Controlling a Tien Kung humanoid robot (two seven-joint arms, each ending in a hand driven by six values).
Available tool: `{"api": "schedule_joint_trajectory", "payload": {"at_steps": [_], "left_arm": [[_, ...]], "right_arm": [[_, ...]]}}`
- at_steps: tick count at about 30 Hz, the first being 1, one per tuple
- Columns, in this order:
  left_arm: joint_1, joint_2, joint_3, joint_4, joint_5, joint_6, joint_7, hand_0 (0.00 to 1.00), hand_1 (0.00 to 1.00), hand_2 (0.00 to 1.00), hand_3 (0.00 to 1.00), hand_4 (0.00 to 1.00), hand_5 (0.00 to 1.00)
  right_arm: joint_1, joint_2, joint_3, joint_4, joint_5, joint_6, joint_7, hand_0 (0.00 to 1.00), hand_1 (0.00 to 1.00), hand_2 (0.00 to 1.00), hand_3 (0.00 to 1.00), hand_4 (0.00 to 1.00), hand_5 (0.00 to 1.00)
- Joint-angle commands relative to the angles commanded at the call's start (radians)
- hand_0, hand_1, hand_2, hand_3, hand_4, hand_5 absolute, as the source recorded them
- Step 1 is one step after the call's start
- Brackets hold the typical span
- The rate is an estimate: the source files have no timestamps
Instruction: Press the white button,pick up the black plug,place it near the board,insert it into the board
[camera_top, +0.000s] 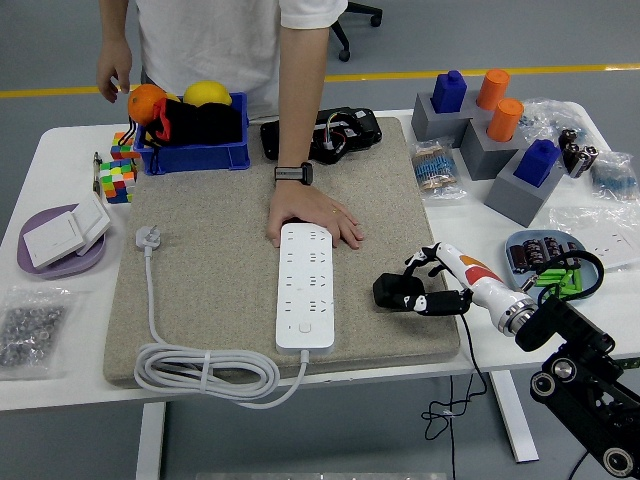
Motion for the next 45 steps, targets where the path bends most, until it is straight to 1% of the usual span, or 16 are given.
{"api": "schedule_joint_trajectory", "payload": {"at_steps": [2, 3, 8, 9, 14, 15, 34, 42, 45], "left_arm": [[0.000, 0.000, 0.003, 0.000, -0.003, 0.000, -0.001, 0.810, 0.778, 0.733, 0.783, 0.589, 0.528], [0.000, 0.000, 0.004, 0.000, -0.004, 0.000, -0.001, 0.810, 0.777, 0.734, 0.783, 0.589, 0.527], [0.000, -0.001, 0.003, 0.000, -0.003, 0.000, 0.000, 0.810, 0.777, 0.734, 0.783, 0.589, 0.527], [0.000, -0.001, 0.003, 0.000, -0.002, 0.000, 0.000, 0.810, 0.777, 0.733, 0.783, 0.589, 0.527], [0.000, 0.001, -0.002, 0.000, 0.003, 0.000, 0.001, 0.810, 0.777, 0.733, 0.783, 0.589, 0.527], [0.000, 0.001, -0.002, 0.000, 0.003, 0.000, 0.001, 0.810, 0.777, 0.733, 0.783, 0.589, 0.527], [0.001, 0.000, 0.003, 0.000, -0.002, 0.000, -0.001, 0.810, 0.778, 0.732, 0.783, 0.589, 0.528], [-0.001, -0.001, 0.002, 0.000, 0.000, 0.000, 0.000, 0.810, 0.778, 0.733, 0.783, 0.589, 0.527], [-0.001, 0.000, 0.003, 0.000, -0.002, 0.000, -0.001, 0.810, 0.778, 0.733, 0.783, 0.589, 0.527]], "right_arm": [[0.000, 0.000, -0.003, -0.003, -0.001, 0.000, -0.002, 0.601, 0.699, 0.671, 0.463, 0.893, 0.211], [0.000, 0.000, -0.004, -0.004, -0.001, 0.000, -0.003, 0.585, 0.688, 0.657, 0.464, 0.888, 0.195], [0.001, 0.000, -0.006, -0.008, -0.003, 0.007, -0.009, 0.585, 0.688, 0.657, 0.464, 0.888, 0.195], [0.000, 0.000, -0.006, -0.007, -0.001, 0.008, -0.010, 0.577, 0.670, 0.623, 0.462, 0.880, 0.175], [0.002, -0.002, -0.003, 0.001, 0.010, 0.013, -0.008, 0.577, 0.670, 0.623, 0.462, 0.880, 0.175], [0.002, -0.002, -0.002, 0.003, 0.012, 0.013, -0.008, 0.574, 0.668, 0.612, 0.453, 0.880, 0.162], [-0.007, -0.012, -0.004, 0.041, 0.027, 0.026, -0.024, 0.581, 0.666, 0.619, 0.456, 0.877, 0.151], [-0.005, -0.012, -0.016, 0.019, 0.024, 0.026, -0.024, 0.582, 0.666, 0.620, 0.453, 0.876, 0.147], [-0.002, -0.011, -0.019, 0.012, 0.022, 0.018, -0.019, 0.582, 0.666, 0.620, 0.453, 0.876, 0.147]]}}
